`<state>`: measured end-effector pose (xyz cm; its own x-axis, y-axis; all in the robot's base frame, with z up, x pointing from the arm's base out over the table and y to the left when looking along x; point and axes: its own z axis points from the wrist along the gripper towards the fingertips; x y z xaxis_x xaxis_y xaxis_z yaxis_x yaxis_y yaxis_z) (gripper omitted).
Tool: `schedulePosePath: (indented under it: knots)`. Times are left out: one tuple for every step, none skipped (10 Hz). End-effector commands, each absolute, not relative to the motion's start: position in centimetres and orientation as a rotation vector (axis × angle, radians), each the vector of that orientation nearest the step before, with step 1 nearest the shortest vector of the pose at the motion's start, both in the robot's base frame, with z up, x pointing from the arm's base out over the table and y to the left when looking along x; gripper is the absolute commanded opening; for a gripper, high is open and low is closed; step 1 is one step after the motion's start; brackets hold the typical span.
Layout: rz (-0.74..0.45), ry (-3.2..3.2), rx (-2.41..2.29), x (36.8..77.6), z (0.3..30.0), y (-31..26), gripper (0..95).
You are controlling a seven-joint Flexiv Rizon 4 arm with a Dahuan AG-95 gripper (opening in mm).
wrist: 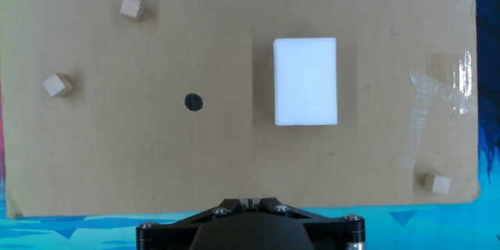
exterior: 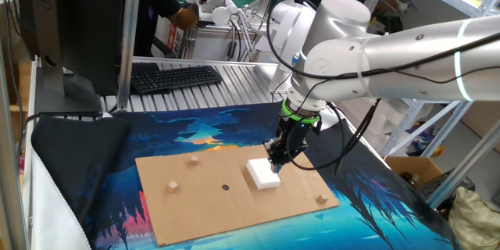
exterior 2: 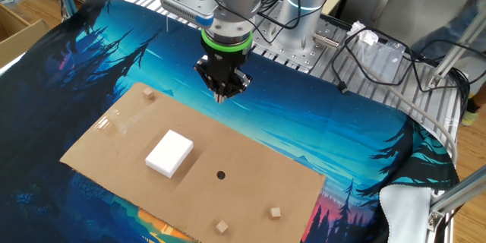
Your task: Clean the tabletop with a sponge
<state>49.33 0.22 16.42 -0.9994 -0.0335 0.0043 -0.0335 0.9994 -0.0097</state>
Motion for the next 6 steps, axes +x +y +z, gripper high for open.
schedulePosePath:
  knots:
    - [0.018, -3.136, 0.053, 49.31, 16.41, 0.21, 0.0]
    - [0.018, -3.135, 0.053, 49.32, 16.41, 0.21, 0.0]
    - [0.018, -3.135, 0.052, 49.32, 16.39, 0.22, 0.0]
    - [0.018, -3.136, 0.052, 49.32, 16.39, 0.22, 0.0]
    - [0.02, -3.134, 0.052, 49.34, 16.35, 0.23, 0.0]
    - [0.023, -3.134, 0.052, 49.34, 16.33, 0.24, 0.0]
